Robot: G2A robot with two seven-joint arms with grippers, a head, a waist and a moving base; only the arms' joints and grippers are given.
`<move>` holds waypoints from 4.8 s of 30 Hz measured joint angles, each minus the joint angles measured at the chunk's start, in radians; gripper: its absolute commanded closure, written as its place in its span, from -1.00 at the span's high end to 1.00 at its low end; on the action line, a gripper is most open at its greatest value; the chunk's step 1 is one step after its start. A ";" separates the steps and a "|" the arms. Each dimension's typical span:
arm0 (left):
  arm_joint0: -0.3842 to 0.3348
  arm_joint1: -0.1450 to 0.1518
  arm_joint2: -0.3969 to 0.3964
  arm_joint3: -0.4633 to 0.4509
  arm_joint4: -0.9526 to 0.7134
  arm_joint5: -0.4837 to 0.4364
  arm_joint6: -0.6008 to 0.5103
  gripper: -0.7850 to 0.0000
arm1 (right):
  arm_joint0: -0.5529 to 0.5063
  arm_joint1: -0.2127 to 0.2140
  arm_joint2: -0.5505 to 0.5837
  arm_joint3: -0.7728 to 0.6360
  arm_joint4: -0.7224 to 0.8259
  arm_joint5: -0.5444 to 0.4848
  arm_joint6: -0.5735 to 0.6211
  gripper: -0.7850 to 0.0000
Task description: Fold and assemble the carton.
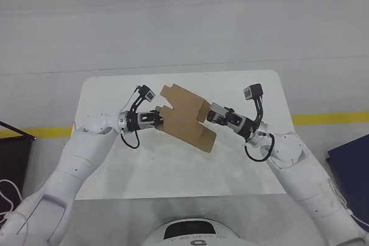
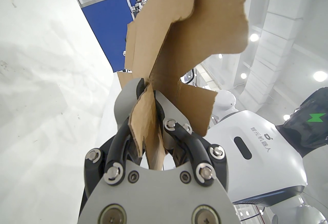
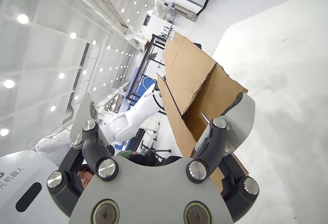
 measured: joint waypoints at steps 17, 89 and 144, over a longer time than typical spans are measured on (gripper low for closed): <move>-0.009 -0.012 0.004 0.023 0.031 -0.013 0.013 -1.00 | -0.052 -0.003 0.044 -0.058 0.046 -0.043 0.040 0.93; 0.026 0.074 -0.085 -0.062 0.191 -0.103 0.103 1.00 | 0.029 -0.029 0.067 0.048 0.073 0.051 0.242 -1.00; -0.032 0.039 -0.140 0.213 0.189 -0.239 0.332 1.00 | 0.057 -0.082 -0.044 0.112 0.372 0.176 0.326 -1.00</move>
